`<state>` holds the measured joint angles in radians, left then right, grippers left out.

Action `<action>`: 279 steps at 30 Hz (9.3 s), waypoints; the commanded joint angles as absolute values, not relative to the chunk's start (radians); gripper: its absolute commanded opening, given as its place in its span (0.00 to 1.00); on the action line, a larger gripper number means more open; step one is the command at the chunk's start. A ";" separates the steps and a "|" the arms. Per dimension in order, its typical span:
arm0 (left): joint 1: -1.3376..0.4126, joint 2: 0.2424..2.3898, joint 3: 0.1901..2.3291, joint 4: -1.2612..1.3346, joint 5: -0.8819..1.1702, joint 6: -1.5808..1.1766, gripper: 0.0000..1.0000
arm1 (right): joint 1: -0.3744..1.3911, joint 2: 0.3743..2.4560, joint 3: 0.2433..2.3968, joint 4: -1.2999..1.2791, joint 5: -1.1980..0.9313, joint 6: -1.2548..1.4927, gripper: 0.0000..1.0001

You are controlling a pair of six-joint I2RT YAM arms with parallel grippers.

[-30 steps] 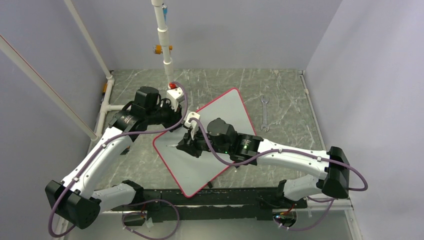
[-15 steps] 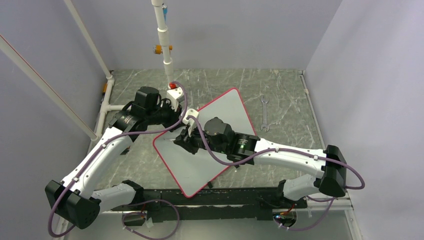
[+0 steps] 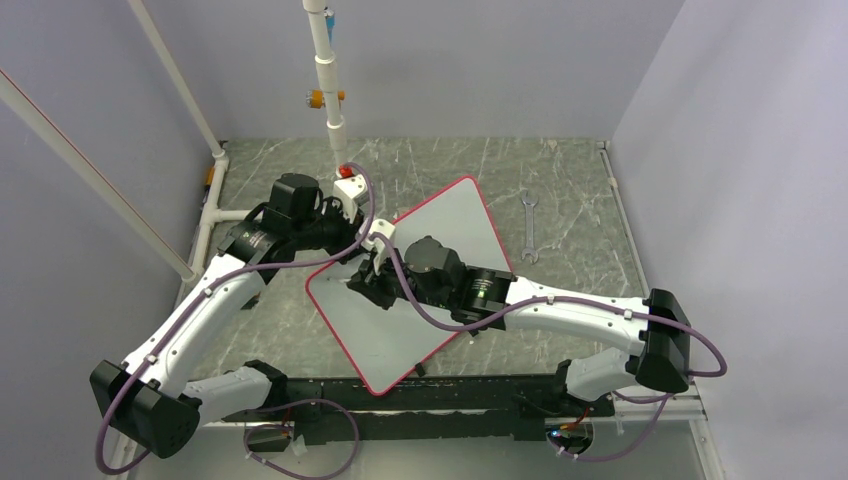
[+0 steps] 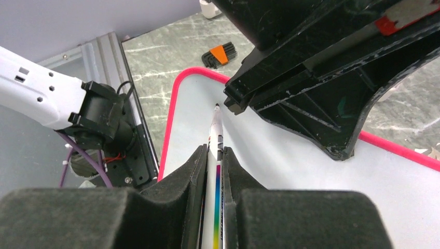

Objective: Write a sentence on the whiteboard

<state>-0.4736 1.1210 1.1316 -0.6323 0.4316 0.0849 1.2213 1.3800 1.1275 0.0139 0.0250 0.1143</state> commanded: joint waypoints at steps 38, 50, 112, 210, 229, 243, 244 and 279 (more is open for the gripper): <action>-0.486 1.091 1.117 -0.634 0.350 0.153 0.00 | 1.326 1.302 1.154 -0.031 0.114 0.129 0.00; -0.489 1.088 1.116 -0.634 0.350 0.152 0.00 | 1.325 1.354 1.189 0.041 0.258 0.123 0.00; -0.494 1.087 1.113 -0.627 0.365 0.146 0.00 | 1.322 1.382 1.124 -0.078 0.399 0.160 0.00; -0.494 1.069 1.111 -0.623 0.350 0.145 0.00 | 1.307 1.346 1.155 -0.129 0.393 0.124 0.00; -0.495 1.072 1.113 -0.624 0.348 0.147 0.00 | 1.307 1.258 1.013 -0.157 0.345 0.207 0.00; -0.495 1.072 1.112 -0.625 0.348 0.147 0.00 | 1.307 1.295 1.075 -0.142 0.350 0.189 0.00; -0.495 1.072 1.113 -0.625 0.348 0.146 0.00 | 1.307 1.299 1.081 -0.144 0.354 0.187 0.00; -0.495 1.063 1.110 -0.621 0.345 0.146 0.00 | 1.288 1.305 1.180 -0.168 0.422 0.169 0.00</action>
<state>-0.4904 1.0870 1.1149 -0.6289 0.3943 0.0937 1.3010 1.3319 1.1301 -0.1696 0.3939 0.1856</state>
